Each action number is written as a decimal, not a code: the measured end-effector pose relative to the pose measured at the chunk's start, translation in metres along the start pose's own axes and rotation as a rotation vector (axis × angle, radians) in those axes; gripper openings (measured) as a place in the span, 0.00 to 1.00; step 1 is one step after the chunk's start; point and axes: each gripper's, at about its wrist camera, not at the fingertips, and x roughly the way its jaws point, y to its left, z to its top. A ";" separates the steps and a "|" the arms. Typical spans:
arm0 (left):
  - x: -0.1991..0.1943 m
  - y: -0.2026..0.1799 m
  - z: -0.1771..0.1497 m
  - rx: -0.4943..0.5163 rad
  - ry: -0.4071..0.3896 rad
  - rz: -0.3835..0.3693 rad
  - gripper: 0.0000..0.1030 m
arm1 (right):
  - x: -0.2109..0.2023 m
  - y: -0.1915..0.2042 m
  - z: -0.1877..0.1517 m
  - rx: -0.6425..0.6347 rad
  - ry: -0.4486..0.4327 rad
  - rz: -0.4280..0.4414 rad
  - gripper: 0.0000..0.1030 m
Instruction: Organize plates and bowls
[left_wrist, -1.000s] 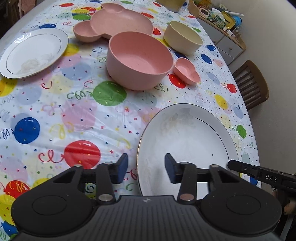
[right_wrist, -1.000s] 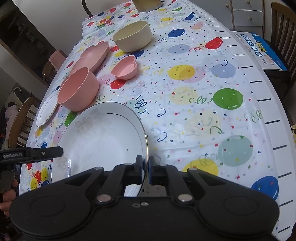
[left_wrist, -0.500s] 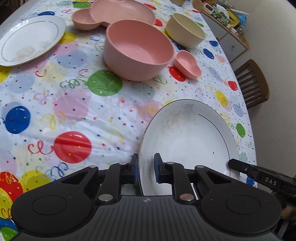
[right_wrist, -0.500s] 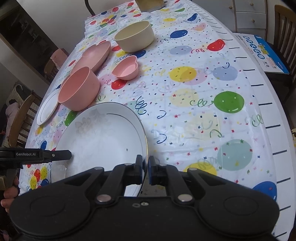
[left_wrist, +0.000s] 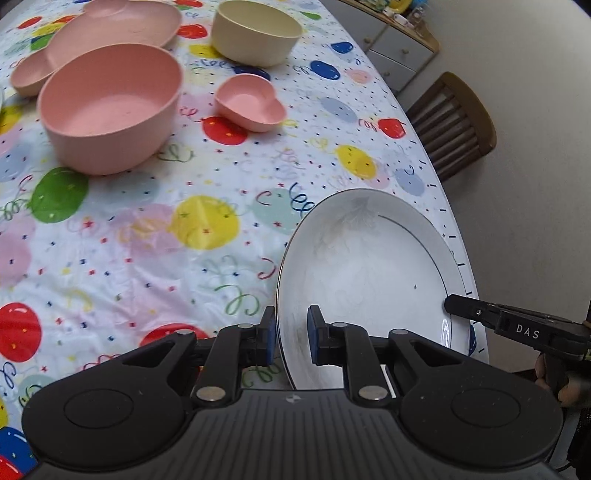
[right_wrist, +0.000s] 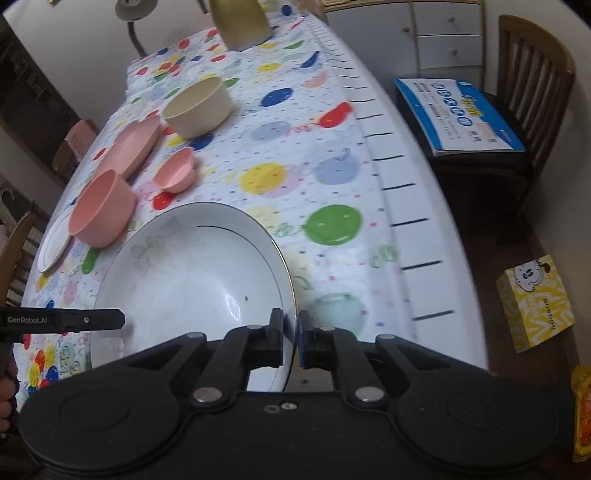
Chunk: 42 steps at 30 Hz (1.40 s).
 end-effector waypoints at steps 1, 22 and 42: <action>0.001 -0.001 0.000 0.003 0.001 0.004 0.16 | 0.000 -0.004 -0.001 0.006 0.002 -0.007 0.07; -0.060 0.003 -0.020 0.078 -0.115 0.051 0.16 | -0.039 0.037 0.003 -0.079 -0.120 -0.055 0.31; -0.181 0.046 -0.069 0.075 -0.342 0.089 0.24 | -0.094 0.177 -0.026 -0.259 -0.291 0.055 0.65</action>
